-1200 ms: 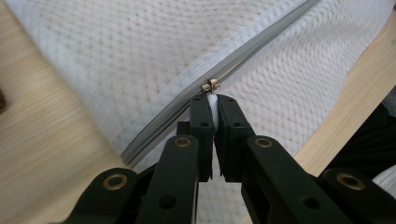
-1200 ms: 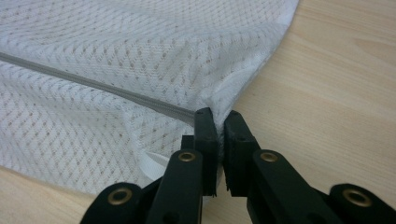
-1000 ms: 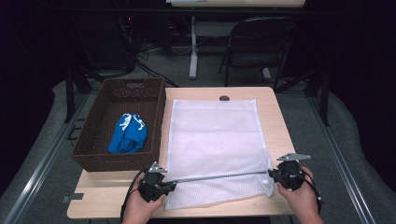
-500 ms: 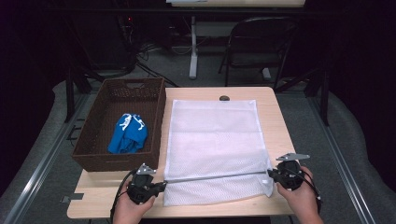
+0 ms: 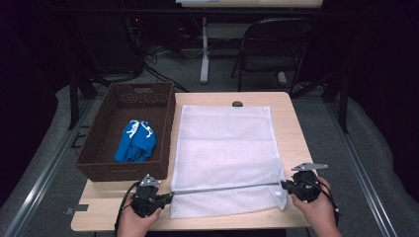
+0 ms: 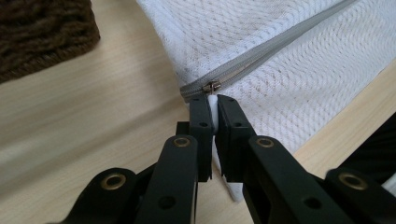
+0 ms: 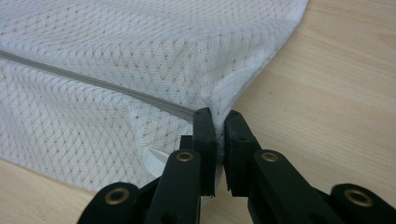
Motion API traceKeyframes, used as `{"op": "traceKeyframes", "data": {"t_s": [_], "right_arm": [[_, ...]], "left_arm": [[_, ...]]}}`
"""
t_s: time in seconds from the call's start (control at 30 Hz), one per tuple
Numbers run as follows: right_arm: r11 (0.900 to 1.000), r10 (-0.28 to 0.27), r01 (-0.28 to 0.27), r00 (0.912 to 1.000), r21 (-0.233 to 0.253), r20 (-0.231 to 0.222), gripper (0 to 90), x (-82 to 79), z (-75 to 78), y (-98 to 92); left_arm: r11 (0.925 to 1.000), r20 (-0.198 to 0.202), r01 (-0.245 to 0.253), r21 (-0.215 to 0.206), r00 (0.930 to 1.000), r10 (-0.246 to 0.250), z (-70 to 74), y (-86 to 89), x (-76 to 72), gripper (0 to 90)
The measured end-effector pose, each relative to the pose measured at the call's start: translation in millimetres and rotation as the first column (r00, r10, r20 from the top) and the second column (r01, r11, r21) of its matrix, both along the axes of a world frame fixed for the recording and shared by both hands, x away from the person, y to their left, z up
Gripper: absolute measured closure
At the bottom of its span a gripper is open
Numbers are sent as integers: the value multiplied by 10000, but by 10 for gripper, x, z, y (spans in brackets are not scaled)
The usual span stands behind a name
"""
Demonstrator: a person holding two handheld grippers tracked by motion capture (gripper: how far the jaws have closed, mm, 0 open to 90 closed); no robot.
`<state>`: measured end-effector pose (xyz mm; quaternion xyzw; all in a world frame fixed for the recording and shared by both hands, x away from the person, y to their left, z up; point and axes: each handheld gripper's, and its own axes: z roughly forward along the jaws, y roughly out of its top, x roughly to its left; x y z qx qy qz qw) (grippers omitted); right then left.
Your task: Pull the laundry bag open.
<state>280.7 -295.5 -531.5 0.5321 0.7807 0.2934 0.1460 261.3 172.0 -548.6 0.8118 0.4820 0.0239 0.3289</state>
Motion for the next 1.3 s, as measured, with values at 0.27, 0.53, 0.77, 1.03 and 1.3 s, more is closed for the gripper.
{"op": "traceKeyframes", "data": {"t_s": [0.27,0.53,0.77,1.03,1.3], "right_arm": [[9997,20,-27,9996,-251,-272,833,2,-50,5],[9992,-22,0,9986,-409,-524,808,14,-129,0],[9989,-22,-11,9976,-473,-692,776,7,-164,-12],[9991,-134,113,9986,-416,-514,672,-34,-167,-26],[9986,-423,421,9991,-331,-70,505,-83,-164,-54]], "left_arm": [[10000,-28,-31,-9,10000,31,-58,0,12,832],[9999,-9,-102,4,9999,102,-94,18,17,802],[9994,145,-93,341,9999,88,-89,2,7,774],[9996,514,-215,168,9985,206,-61,16,28,609],[9999,1163,-88,100,9932,76,-46,-43,28,502]]}}
